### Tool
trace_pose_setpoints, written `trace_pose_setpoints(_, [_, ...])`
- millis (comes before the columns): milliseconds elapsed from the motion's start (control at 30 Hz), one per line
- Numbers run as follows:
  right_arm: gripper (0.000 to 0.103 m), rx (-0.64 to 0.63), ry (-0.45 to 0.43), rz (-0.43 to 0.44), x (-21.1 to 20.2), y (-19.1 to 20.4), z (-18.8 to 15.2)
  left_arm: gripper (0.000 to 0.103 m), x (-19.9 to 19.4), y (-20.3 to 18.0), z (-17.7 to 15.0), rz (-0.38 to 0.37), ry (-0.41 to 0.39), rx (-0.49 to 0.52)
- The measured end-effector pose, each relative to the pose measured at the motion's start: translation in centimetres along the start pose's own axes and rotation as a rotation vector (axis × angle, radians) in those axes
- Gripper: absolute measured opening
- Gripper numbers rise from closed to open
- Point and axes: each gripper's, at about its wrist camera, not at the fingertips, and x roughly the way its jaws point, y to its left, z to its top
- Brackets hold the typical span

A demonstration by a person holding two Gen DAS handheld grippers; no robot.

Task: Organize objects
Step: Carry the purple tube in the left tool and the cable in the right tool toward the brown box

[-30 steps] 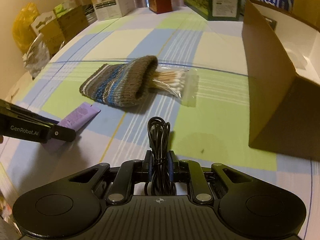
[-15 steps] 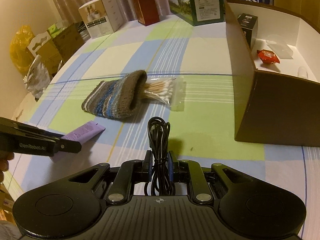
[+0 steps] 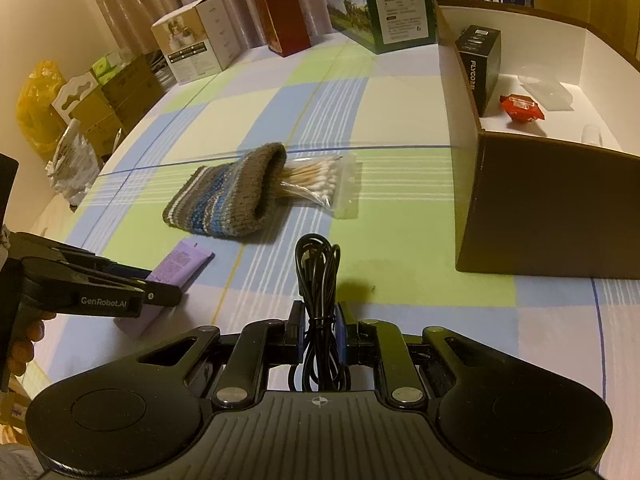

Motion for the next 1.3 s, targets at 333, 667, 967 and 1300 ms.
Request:
trace_pose_setpoints(333, [0.012,0.011,-0.029,0.008,-1.2,-0.2,0.3,0.029,-2.8,-0.6,0.4,-0.039,-0.061,0.011])
trace_pose_setpoints(667, [0.012,0.014,-0.081,0.042,-2.8,0.1,1.5,0.029,-6.0,-1.7,1.7,-0.084,-0.138,0.023])
trace_pose_setpoints(967, [0.012,0.018,-0.149,0.075,-4.9,0.2,3.1,0.029,-8.3,-3.5,3.6,-0.125,-0.205,0.049])
trace_pose_setpoints(1300, [0.012,0.052,-0.237,0.076,-8.2,-2.0,5.4,0.029,-9.9,-7.2,6.3,-0.176,-0.261,0.115])
